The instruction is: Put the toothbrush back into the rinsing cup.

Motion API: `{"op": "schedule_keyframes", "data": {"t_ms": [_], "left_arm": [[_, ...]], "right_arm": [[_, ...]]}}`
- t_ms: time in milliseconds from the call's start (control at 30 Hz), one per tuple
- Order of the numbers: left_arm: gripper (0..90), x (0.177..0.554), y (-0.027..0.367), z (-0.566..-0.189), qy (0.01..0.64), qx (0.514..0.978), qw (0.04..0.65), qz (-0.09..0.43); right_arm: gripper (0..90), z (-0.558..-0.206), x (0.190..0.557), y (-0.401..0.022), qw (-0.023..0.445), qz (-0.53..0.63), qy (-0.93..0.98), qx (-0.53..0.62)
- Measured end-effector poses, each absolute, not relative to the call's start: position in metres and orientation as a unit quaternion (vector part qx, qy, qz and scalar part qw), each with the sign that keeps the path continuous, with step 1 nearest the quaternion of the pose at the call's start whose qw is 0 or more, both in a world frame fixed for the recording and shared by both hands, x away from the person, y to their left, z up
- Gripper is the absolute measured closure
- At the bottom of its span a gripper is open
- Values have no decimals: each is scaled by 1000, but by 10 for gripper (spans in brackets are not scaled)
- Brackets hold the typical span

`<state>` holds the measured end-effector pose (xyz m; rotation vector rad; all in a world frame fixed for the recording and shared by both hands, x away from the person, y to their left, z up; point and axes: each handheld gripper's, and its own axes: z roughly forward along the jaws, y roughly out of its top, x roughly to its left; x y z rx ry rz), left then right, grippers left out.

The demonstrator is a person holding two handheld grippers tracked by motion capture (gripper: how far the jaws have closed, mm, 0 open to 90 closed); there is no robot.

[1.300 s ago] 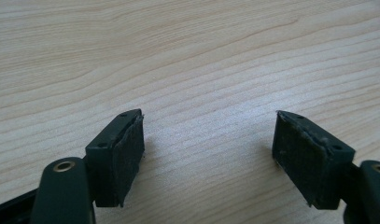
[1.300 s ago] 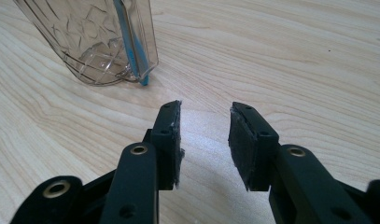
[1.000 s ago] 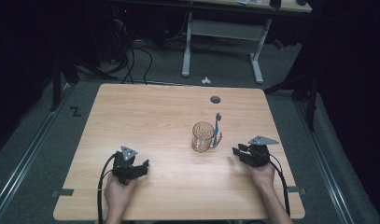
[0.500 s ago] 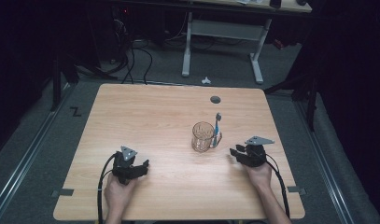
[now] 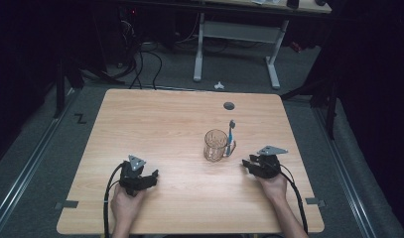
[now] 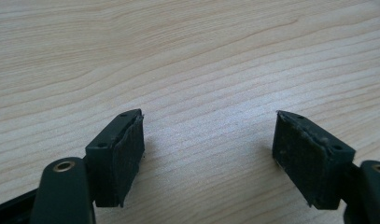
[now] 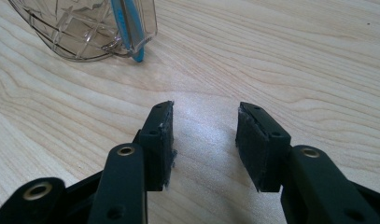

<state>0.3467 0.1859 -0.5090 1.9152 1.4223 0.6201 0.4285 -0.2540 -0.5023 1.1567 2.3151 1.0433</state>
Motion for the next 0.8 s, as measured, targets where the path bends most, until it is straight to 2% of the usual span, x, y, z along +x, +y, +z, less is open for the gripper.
{"op": "schedule_keyframes", "data": {"t_ms": [233,467,800], "left_arm": [[256,347,186,-509,544,733,332,237],[257,346,186,-509,544,733,333,237],[259,346,186,-509,544,733,334,236]], "right_arm": [[459,-503,426,-248,186,357,824,398],[403,-503,422,-245,192,352,818,413],[378,-503,415,-244,199,347,808,432]]}}
